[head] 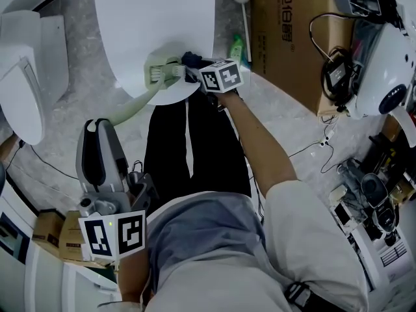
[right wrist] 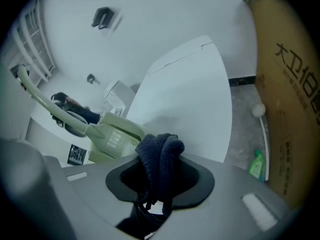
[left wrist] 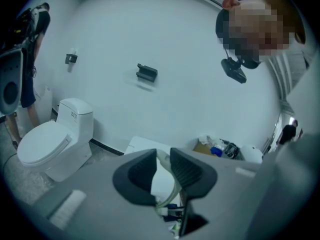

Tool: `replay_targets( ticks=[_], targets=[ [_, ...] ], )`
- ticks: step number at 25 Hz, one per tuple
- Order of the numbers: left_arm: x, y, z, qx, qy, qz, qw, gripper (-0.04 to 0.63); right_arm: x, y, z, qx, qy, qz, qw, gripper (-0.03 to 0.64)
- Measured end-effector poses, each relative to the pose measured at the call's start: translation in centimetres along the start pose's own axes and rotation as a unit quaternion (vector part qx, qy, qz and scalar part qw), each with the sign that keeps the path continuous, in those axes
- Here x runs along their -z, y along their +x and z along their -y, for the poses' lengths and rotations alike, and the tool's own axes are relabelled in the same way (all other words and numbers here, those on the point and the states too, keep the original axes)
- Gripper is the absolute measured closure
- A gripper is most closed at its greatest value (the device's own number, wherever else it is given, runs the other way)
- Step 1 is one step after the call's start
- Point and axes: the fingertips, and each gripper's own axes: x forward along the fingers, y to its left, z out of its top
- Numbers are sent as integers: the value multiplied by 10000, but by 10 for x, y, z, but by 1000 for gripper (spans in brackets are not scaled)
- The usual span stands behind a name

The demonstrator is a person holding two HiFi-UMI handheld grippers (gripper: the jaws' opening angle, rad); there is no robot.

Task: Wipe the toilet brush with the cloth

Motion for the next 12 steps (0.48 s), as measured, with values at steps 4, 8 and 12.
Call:
replay_targets(
  ticks=[4,8,12],
  targets=[
    [-2,2,-2,10,-11,-11,10000,595,12,1,-3,5,914,402,9950,511],
    [-3,4,-2,52,-4,-10,10000,595,19,-2,-4,122,1811,877,9795,512],
    [-5,8,-1,127,21,-28,9999,595,25,-3,-3,199,2736,1397,9514,512]
  ],
)
